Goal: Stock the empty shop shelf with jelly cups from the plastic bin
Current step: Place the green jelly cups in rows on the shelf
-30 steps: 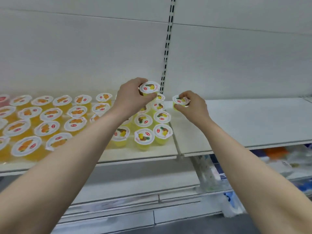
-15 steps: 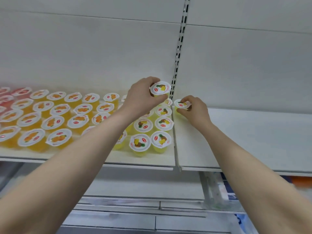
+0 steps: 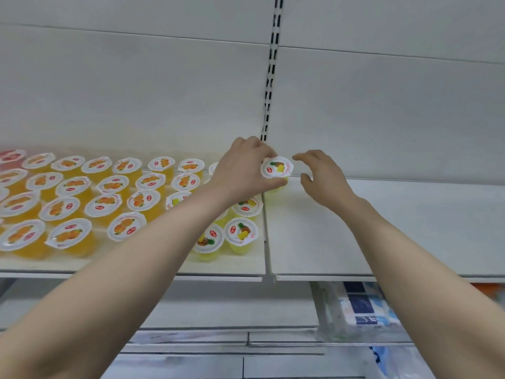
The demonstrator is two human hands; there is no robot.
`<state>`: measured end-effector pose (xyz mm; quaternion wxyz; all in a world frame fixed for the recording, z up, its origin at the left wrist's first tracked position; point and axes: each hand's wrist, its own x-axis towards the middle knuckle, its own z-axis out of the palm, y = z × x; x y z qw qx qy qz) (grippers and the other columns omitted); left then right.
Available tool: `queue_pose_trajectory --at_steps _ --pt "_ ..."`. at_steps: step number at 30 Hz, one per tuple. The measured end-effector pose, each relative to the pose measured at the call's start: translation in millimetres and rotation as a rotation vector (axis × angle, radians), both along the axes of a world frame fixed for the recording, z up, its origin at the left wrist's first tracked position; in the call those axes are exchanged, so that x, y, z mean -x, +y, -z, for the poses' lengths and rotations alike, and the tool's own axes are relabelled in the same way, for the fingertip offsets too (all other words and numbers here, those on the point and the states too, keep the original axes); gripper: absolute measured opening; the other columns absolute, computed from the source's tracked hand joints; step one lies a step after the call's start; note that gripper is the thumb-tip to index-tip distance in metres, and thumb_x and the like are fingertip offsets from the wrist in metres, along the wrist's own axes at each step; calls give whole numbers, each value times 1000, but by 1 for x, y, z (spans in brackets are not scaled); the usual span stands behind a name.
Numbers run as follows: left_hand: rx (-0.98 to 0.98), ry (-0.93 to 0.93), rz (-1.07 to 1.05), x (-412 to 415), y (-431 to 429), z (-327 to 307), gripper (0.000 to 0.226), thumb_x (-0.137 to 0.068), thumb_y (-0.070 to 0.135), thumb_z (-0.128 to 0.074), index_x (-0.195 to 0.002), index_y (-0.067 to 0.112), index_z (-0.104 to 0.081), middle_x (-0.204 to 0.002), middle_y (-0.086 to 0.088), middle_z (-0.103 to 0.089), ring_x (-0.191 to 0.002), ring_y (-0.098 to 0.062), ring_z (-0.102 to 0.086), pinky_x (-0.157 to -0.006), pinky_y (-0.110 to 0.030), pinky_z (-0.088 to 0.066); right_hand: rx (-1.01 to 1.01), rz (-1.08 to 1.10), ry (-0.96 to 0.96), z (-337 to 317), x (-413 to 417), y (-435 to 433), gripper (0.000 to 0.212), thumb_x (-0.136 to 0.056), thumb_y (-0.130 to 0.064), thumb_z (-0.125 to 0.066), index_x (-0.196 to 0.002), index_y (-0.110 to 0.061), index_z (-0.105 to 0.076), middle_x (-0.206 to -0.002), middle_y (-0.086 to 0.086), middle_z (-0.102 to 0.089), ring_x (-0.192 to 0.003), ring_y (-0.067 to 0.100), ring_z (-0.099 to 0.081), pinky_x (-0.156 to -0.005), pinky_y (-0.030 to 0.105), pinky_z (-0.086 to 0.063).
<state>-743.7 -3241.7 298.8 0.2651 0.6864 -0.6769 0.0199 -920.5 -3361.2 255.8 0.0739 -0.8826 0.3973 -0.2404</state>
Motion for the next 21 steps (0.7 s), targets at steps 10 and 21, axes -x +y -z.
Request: queue_pose_trajectory --at_steps 10,21 --pt "-124 -367 -59 14 -17 35 62 -72 71 -59 -113 25 -66 -112 1 -54 -108 -24 -44 -93 -38 -34 93 9 -32 -3 7 2 45 -92 -5 -51 -135 -16 -54 -136 8 -51 -123 28 -46 -99 30 -35" --pt "-166 -367 -99 18 -19 35 68 -71 76 -56 -113 24 -68 -112 2 -55 -109 -24 -45 -94 -41 -37 87 -7 -30 -9 1 0 39 -96 -13 -52 -135 -16 -55 -134 8 -53 -121 29 -47 -100 36 -37"
